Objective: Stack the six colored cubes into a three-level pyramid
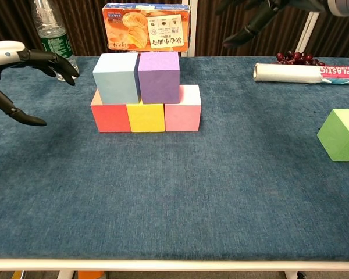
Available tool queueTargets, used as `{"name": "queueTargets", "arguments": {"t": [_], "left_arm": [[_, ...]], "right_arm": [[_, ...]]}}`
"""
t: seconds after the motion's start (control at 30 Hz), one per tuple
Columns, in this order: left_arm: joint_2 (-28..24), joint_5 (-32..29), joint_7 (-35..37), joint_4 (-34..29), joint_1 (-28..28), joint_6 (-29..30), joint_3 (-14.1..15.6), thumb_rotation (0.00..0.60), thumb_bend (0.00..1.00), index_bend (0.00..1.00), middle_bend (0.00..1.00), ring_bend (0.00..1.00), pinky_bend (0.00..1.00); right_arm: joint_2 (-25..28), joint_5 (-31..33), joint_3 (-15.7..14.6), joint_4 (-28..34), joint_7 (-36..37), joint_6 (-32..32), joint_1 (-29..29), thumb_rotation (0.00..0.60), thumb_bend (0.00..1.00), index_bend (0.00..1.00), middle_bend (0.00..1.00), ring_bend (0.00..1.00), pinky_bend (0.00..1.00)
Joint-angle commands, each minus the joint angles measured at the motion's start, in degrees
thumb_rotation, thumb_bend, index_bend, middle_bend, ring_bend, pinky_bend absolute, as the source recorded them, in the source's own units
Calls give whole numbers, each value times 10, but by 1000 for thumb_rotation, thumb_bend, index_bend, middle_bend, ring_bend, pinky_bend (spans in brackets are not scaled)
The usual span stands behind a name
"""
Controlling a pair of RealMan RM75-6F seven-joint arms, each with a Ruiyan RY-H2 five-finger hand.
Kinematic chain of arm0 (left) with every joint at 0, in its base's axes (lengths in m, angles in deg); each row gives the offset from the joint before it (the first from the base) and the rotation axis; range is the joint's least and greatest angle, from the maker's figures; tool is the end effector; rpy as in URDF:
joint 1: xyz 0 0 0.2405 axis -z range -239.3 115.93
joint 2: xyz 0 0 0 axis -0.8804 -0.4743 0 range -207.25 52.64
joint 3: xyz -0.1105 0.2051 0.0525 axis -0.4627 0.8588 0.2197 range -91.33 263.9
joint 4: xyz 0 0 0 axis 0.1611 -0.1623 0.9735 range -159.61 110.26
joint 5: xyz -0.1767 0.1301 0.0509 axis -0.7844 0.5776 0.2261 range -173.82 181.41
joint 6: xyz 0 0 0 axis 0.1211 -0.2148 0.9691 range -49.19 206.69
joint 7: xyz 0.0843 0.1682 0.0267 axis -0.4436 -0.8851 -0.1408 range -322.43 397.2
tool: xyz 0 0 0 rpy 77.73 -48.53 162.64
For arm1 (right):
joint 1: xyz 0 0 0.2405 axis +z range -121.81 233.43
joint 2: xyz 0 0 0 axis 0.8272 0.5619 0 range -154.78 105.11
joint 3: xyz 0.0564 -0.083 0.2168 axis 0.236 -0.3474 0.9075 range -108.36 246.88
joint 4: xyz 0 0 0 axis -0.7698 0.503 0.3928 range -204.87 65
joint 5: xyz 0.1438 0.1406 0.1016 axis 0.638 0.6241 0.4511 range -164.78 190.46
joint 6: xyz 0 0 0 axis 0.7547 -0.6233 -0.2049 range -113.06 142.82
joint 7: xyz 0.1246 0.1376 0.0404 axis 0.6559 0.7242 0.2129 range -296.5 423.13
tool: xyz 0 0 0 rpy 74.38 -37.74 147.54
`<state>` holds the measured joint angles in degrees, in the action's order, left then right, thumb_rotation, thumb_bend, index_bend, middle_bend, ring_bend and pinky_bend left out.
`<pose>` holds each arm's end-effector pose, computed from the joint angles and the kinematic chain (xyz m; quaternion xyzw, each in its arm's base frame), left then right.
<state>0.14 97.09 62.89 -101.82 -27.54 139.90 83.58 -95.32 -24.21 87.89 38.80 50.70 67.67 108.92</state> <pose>-0.1955 0.3508 0.0100 -0.7187 -0.4380 -0.4469 0.3031 -0.0395 -0.3885 0.0270 0.6537 -0.5285 0.4302 0.3292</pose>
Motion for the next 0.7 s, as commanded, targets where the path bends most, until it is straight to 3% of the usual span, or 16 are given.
{"name": "queueTargets", "arguments": {"t": [0.03, 0.37, 0.7], "left_arm": [[8, -1, 15, 8, 3, 6, 2, 600, 78, 215, 230, 124, 160], [23, 9, 47, 25, 13, 20, 11, 600, 80, 187, 230, 123, 160], [27, 7, 46, 26, 25, 15, 16, 600, 80, 187, 230, 123, 159]], "right_arm": [[5, 17, -4, -1, 20, -35, 3, 600, 160, 0, 166, 0, 0], [26, 64, -13, -11, 75, -133, 22, 600, 202, 0, 185, 0, 0], [-23, 45, -20, -52, 116, -154, 35, 600, 202, 0, 186, 0, 0]]}}
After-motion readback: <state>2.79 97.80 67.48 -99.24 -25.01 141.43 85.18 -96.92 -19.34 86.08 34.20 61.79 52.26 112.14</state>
